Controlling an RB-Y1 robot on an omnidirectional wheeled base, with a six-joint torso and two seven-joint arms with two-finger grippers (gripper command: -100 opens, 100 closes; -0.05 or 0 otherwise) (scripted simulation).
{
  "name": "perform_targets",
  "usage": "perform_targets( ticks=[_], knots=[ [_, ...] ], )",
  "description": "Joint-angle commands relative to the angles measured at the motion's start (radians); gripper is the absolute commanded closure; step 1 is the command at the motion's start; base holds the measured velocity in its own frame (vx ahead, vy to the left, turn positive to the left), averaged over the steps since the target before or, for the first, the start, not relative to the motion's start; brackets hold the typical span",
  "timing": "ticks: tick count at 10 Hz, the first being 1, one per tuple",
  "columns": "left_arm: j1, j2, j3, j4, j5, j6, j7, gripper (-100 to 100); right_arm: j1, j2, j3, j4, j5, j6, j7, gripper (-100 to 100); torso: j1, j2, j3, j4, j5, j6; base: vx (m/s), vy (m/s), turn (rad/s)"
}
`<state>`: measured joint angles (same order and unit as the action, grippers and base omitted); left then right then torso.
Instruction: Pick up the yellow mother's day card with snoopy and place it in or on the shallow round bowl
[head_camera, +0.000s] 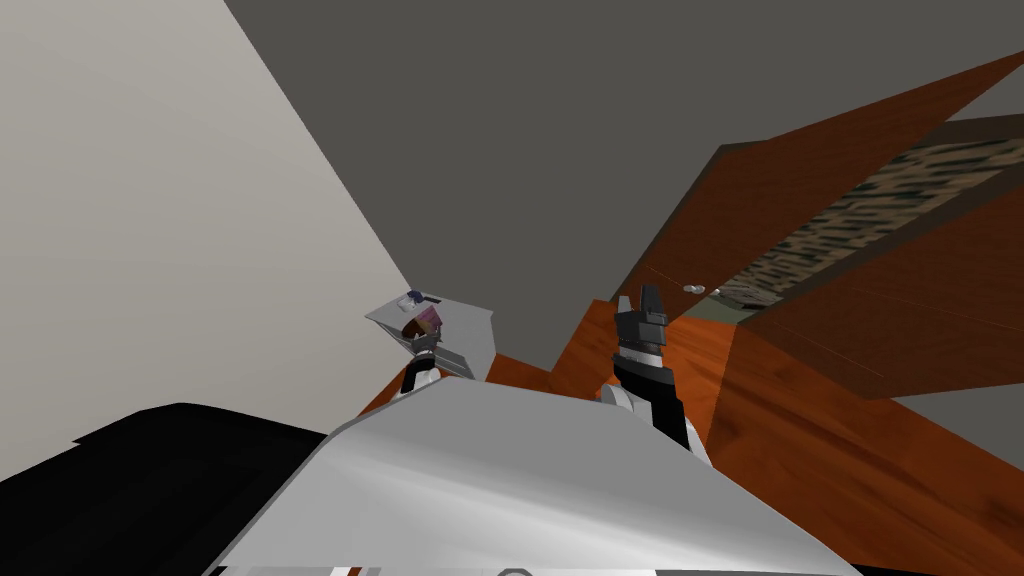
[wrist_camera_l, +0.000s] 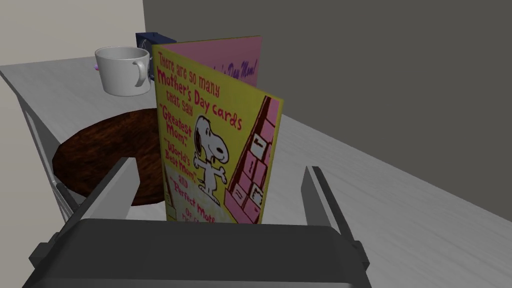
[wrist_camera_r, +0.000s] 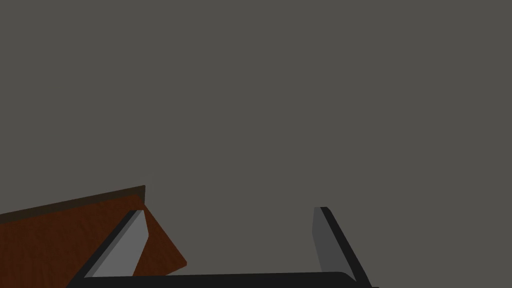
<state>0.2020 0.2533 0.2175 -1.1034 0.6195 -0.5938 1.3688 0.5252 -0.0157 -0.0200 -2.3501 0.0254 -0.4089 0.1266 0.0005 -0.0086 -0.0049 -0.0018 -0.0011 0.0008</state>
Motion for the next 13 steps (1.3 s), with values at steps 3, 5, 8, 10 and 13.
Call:
perform_targets(
  ticks=[3, 5, 8, 10, 13],
  knots=[
    [0.002, 0.038, -0.007, 0.008, 0.019, -0.001, 0.024, -100, 0.0, 0.0, 0.0, 0.0, 0.0, 0.0, 0.0, 0, -0.001, -0.001, -0.001, 0.0, 0.0, 0.0, 0.05, -0.02, 0.007],
    [0.001, 0.039, -0.007, 0.008, 0.02, -0.001, 0.026, 100, 0.0, 0.0, 0.0, 0.0, 0.0, 0.0, 0.0, 0, 0.0, 0.002, 0.001, 0.0, 0.0, 0.0, 0.003, -0.001, 0.0],
    [0.002, 0.039, -0.006, 0.008, 0.02, -0.001, 0.025, 100, 0.0, 0.0, 0.0, 0.0, 0.0, 0.0, 0.0, 0, 0.002, 0.003, 0.001, 0.001, 0.001, 0.001, 0.0, 0.0, 0.005],
    [0.0, 0.009, -0.002, 0.003, 0.005, -0.001, 0.008, 100, 0.0, 0.0, 0.0, 0.0, 0.0, 0.0, 0.0, 0, 0.002, 0.002, 0.001, 0.001, 0.001, 0.002, -0.021, 0.008, -0.006],
    [-0.002, -0.001, 0.002, -0.002, -0.001, -0.004, -0.002, 0, 0.0, 0.0, 0.0, 0.0, 0.0, 0.0, 0.0, 0, 0.004, 0.004, 0.002, -0.001, 0.005, 0.003, -0.036, 0.023, -0.008]
  ],
)
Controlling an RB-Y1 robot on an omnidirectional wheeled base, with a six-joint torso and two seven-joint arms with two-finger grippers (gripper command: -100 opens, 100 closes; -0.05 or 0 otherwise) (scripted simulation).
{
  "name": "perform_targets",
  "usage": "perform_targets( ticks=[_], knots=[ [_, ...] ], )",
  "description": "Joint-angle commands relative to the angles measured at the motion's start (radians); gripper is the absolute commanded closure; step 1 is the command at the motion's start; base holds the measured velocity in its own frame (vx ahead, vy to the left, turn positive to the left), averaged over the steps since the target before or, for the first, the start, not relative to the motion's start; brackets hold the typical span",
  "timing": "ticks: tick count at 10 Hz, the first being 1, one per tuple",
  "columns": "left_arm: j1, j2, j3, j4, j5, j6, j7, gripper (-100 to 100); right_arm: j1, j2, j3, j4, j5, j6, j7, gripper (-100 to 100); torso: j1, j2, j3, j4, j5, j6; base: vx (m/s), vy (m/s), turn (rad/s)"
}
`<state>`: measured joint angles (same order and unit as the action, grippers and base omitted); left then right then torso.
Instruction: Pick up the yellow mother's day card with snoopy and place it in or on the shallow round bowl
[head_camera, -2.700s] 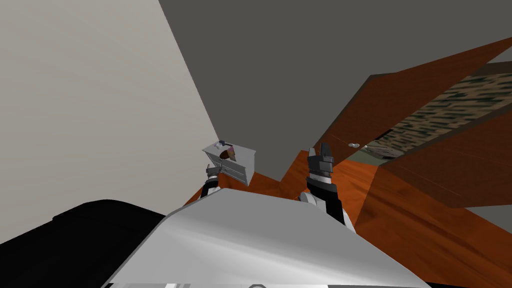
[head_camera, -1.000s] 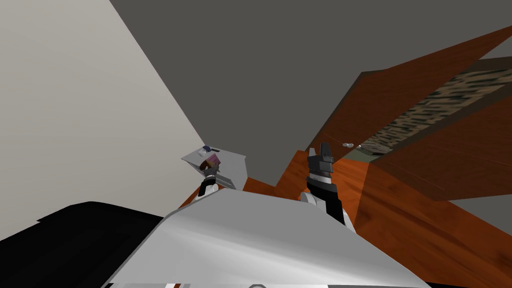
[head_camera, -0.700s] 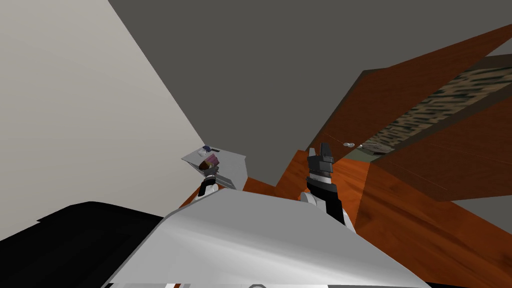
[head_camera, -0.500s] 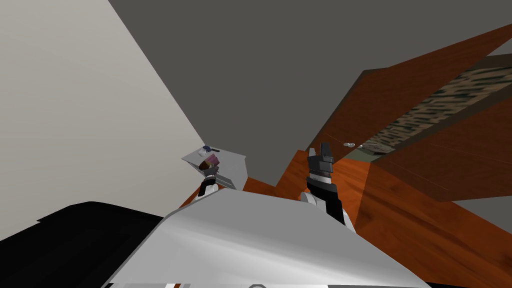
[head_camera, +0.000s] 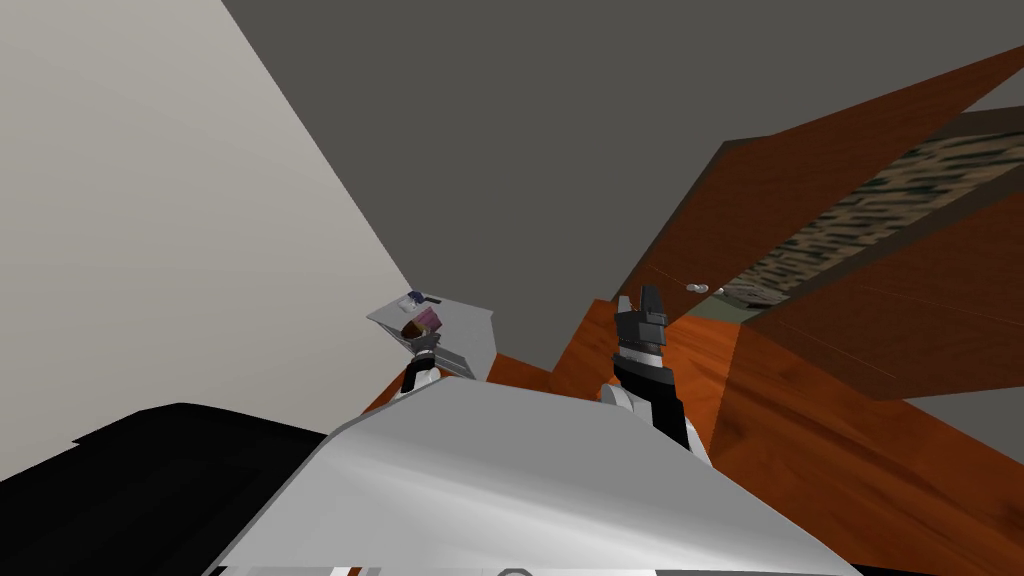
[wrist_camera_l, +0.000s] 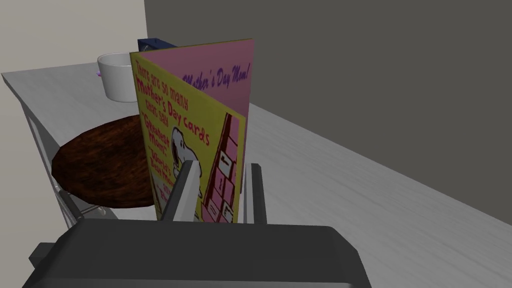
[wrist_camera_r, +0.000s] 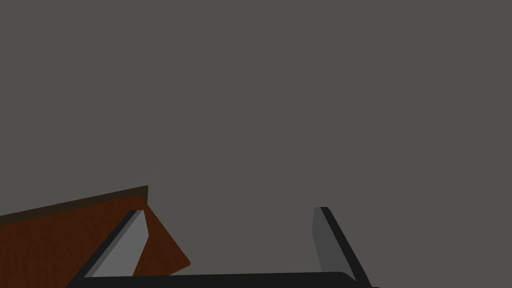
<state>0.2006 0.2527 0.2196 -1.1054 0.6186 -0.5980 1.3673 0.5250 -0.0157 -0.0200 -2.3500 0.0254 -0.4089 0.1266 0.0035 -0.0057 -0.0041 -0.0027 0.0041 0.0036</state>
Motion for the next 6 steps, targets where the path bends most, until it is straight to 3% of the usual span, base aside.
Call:
perform_targets(
  ticks=[1, 3, 6],
  knots=[
    [0.007, 0.004, -0.013, -0.035, -0.013, -0.013, 0.016, 100, 0.0, 0.0, 0.0, 0.0, 0.0, 0.0, 0.0, 0, 0.0, 0.0, 0.0, 0.0, 0.0, 0.0, -0.029, -0.082, 0.169],
    [0.015, 0.014, -0.021, -0.076, -0.023, -0.026, 0.034, 100, 0.0, 0.0, 0.0, 0.0, 0.0, 0.0, 0.0, 0, -0.011, 0.003, 0.002, 0.001, -0.002, -0.001, -0.048, -0.141, 0.233],
    [0.031, 0.038, -0.032, -0.156, -0.035, -0.048, 0.074, 100, 0.0, 0.0, 0.0, 0.0, 0.0, 0.0, 0.0, 0, -0.008, 0.003, 0.002, 0.001, -0.003, 0.0, -0.03, -0.081, 0.191]
  ],
)
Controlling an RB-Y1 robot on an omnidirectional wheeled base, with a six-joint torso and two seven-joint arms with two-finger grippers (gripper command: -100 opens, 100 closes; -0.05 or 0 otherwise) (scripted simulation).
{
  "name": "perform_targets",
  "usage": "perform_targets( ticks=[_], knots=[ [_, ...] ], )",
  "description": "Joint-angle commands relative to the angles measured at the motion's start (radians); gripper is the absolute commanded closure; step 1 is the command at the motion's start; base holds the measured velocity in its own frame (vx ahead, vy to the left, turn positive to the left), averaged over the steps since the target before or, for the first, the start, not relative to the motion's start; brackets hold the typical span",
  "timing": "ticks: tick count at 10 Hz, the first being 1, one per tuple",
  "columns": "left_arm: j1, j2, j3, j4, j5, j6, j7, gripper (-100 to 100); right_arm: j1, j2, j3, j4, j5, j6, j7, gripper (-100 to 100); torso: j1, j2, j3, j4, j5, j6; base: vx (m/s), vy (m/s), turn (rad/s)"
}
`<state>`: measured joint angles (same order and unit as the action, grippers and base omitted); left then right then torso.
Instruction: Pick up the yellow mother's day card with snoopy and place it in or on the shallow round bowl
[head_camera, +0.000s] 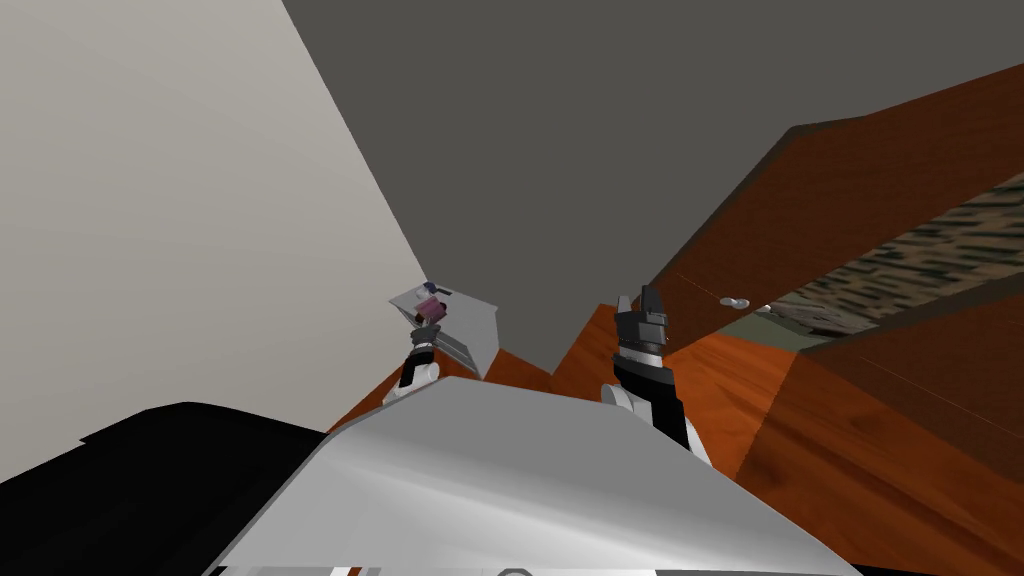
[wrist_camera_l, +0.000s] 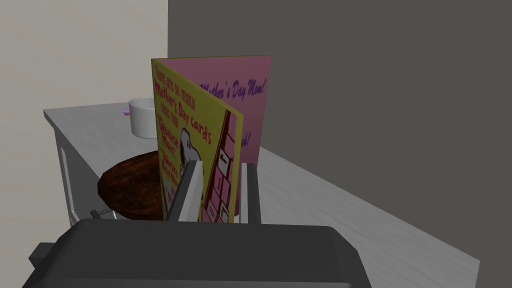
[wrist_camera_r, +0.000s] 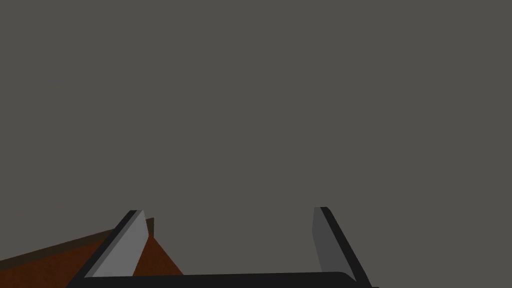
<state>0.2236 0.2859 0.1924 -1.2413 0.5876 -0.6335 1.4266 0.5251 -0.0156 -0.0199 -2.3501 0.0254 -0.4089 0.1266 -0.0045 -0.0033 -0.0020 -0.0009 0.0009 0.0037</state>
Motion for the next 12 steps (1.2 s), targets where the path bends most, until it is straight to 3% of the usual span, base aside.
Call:
perform_targets(
  ticks=[1, 4, 7, 12],
  knots=[
    [0.012, 0.01, -0.007, -0.036, -0.006, -0.016, 0.023, 100, 0.0, 0.0, 0.0, 0.0, 0.0, 0.0, 0.0, 0, 0.0, 0.0, 0.0, 0.0, 0.0, 0.0, -0.02, -0.068, 0.171],
    [0.034, 0.04, -0.017, -0.109, -0.005, -0.017, 0.055, 100, 0.0, 0.0, 0.0, 0.0, 0.0, 0.0, 0.0, 0, 0.002, -0.001, 0.0, 0.0, 0.001, 0.001, -0.003, -0.043, 0.188],
    [0.016, 0.089, 0.04, -0.086, 0.029, 0.067, 0.017, 100, 0.0, 0.0, 0.0, 0.0, 0.0, 0.0, 0.0, 0, 0.008, -0.011, -0.006, -0.002, 0.002, 0.003, 0.119, 0.024, -0.001],
    [-0.019, 0.137, 0.13, -0.036, 0.077, 0.158, -0.021, 100, 0.0, 0.0, 0.0, 0.0, 0.0, 0.0, 0.0, 0, 0.007, -0.011, -0.006, -0.002, 0.002, 0.004, 0.095, 0.033, -0.068]
  ],
)
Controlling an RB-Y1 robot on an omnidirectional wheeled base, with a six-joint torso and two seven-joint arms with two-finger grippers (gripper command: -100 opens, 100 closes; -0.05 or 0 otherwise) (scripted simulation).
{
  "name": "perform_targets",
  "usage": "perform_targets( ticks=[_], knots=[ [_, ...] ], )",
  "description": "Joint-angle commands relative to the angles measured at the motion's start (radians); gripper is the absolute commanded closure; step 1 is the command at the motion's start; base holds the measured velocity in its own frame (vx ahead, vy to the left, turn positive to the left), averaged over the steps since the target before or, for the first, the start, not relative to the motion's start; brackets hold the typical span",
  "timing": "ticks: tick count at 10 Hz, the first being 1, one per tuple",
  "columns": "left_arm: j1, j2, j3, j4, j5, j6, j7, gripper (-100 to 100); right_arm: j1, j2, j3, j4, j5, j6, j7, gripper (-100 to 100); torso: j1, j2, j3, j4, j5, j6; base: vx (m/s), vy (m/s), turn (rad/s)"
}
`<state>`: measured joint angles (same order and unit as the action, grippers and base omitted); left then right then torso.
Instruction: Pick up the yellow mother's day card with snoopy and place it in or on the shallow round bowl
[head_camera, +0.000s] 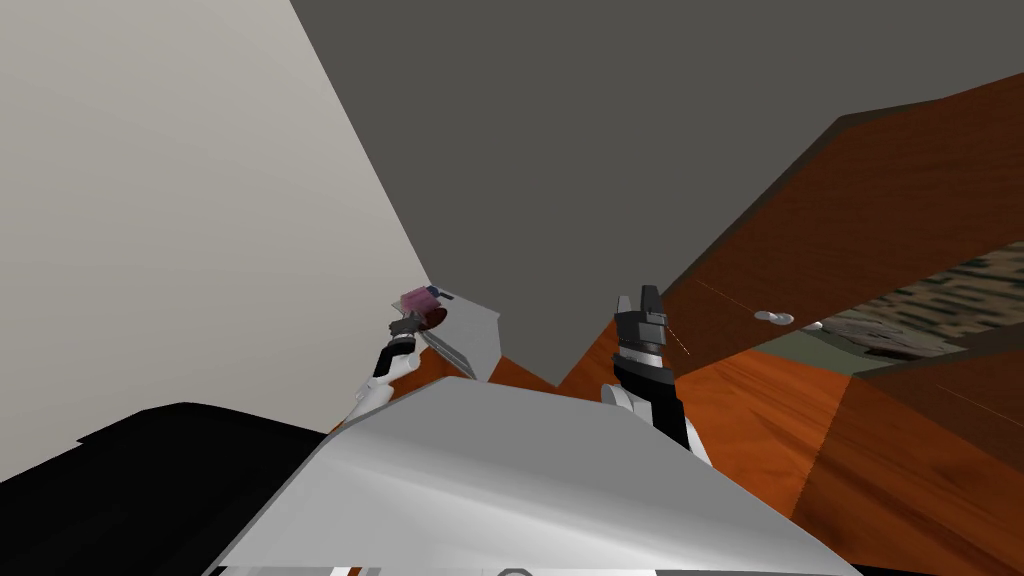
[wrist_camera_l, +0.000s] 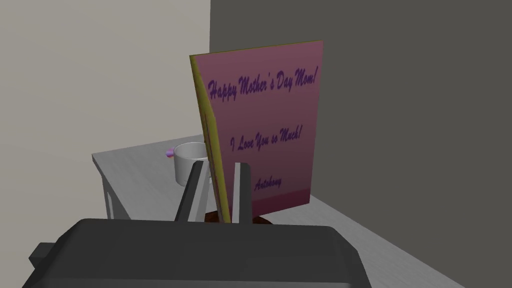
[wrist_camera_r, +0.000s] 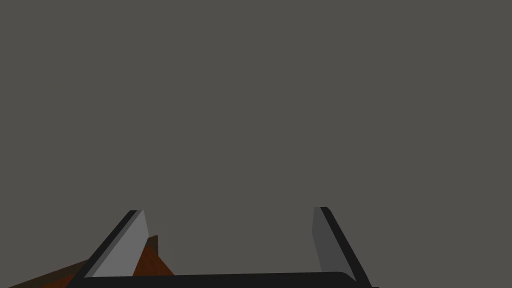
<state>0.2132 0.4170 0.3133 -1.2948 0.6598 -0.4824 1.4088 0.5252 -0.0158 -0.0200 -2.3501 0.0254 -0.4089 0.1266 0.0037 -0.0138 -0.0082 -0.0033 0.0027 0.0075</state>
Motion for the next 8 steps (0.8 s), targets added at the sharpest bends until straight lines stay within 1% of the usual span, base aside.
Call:
perform_targets(
  ticks=[1, 5, 6, 7, 8],
  knots=[
    [-0.015, 0.016, 0.029, 0.028, 0.016, 0.026, -0.009, 100, 0.0, 0.0, 0.0, 0.0, 0.0, 0.0, 0.0, 0, 0.0, 0.0, 0.0, 0.0, 0.0, 0.0, 0.075, 0.031, -0.076],
    [-0.035, 0.045, 0.101, 0.071, 0.057, 0.096, -0.029, 100, 0.0, 0.0, 0.0, 0.0, 0.0, 0.0, 0.0, 0, -0.001, 0.001, 0.001, 0.0, 0.0, 0.0, 0.064, 0.027, -0.065],
    [-0.038, 0.05, 0.124, 0.092, 0.072, 0.124, -0.036, 100, 0.0, 0.0, 0.0, 0.0, 0.0, 0.0, 0.0, 0, -0.001, 0.002, 0.001, 0.0, 0.0, 0.0, 0.061, 0.029, -0.085],
    [-0.038, 0.049, 0.13, 0.101, 0.078, 0.136, -0.039, 100, 0.0, 0.0, 0.0, 0.0, 0.0, 0.0, 0.0, 0, -0.001, 0.002, 0.001, 0.0, 0.0, 0.0, 0.058, 0.028, -0.07],
    [-0.039, 0.053, 0.124, 0.094, 0.074, 0.127, -0.034, 100, 0.0, 0.0, 0.0, 0.0, 0.0, 0.0, 0.0, 0, -0.001, 0.002, 0.0, -0.001, 0.0, 0.0, 0.024, 0.013, -0.01]
  ],
)
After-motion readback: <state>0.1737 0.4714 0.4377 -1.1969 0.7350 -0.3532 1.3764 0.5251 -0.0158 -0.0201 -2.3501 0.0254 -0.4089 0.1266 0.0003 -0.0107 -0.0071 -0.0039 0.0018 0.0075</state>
